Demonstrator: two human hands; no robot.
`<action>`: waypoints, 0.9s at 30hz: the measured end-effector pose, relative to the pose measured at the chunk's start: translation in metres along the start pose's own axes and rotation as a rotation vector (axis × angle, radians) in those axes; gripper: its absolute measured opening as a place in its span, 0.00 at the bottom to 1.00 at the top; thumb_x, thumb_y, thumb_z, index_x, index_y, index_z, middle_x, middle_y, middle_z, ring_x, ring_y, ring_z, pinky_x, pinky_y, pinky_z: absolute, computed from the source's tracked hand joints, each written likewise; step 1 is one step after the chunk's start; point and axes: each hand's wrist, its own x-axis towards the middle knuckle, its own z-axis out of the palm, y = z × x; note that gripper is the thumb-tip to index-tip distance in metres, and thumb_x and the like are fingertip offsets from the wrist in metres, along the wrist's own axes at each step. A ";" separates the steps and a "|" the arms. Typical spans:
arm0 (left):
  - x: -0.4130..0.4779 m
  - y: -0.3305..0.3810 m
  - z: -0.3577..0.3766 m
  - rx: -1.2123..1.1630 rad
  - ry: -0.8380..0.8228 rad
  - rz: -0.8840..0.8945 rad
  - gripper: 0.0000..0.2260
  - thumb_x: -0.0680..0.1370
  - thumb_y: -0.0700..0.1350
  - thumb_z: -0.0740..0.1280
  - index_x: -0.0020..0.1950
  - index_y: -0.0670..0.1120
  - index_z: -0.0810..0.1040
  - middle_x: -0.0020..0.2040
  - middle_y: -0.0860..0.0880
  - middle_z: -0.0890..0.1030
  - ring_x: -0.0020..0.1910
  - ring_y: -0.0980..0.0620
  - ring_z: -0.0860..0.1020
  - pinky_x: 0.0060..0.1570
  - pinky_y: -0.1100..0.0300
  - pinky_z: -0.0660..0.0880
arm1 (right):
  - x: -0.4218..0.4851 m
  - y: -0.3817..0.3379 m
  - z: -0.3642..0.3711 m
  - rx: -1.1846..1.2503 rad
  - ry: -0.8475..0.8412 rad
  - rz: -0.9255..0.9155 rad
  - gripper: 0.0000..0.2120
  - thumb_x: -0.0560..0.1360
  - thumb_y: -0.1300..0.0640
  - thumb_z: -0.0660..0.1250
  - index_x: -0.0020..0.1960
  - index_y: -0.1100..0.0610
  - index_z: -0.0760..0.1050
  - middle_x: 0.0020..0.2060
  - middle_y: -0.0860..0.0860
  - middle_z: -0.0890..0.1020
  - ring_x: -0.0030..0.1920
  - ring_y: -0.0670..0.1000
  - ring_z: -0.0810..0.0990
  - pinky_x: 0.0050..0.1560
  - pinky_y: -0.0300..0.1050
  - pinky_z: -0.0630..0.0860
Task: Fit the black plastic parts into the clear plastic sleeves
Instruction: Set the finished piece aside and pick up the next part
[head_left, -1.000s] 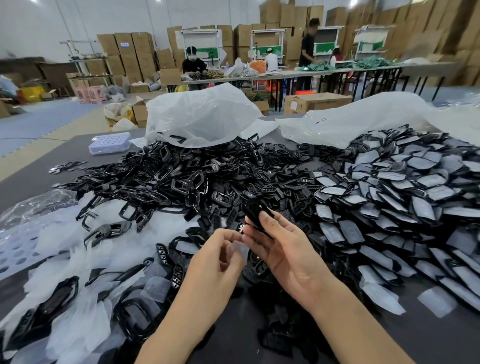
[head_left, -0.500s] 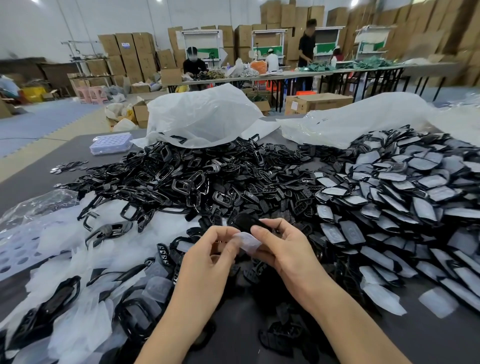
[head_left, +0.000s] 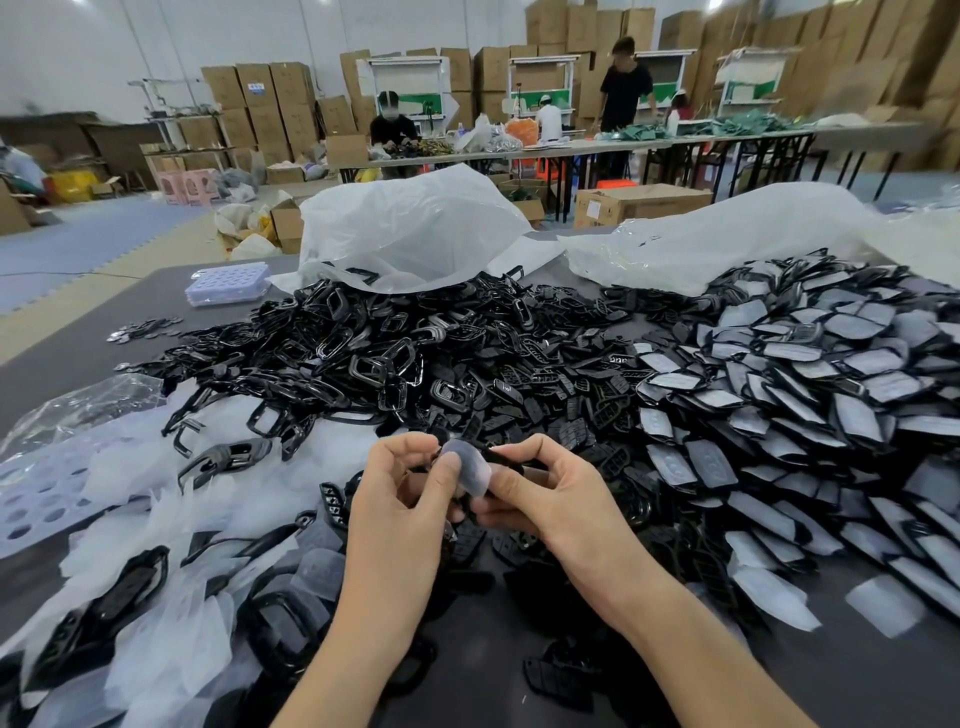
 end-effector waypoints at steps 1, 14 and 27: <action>0.001 0.000 0.000 -0.018 -0.012 -0.008 0.06 0.79 0.45 0.69 0.53 0.55 0.76 0.43 0.53 0.84 0.35 0.54 0.82 0.37 0.65 0.77 | 0.000 0.000 0.000 0.000 -0.006 0.002 0.18 0.69 0.52 0.77 0.54 0.60 0.77 0.44 0.59 0.87 0.42 0.53 0.87 0.44 0.43 0.83; 0.002 0.000 -0.001 -0.072 -0.142 -0.065 0.08 0.82 0.42 0.64 0.55 0.50 0.82 0.42 0.47 0.86 0.44 0.49 0.85 0.46 0.62 0.81 | 0.001 0.001 0.002 -0.074 0.071 -0.063 0.06 0.77 0.60 0.73 0.54 0.58 0.80 0.42 0.55 0.88 0.39 0.51 0.86 0.42 0.39 0.82; 0.000 0.003 -0.001 0.123 -0.153 0.007 0.06 0.81 0.42 0.66 0.52 0.52 0.80 0.37 0.49 0.82 0.37 0.57 0.81 0.41 0.67 0.77 | -0.002 -0.001 -0.002 -0.177 0.098 -0.122 0.04 0.80 0.58 0.70 0.53 0.55 0.82 0.43 0.53 0.88 0.40 0.51 0.87 0.42 0.37 0.81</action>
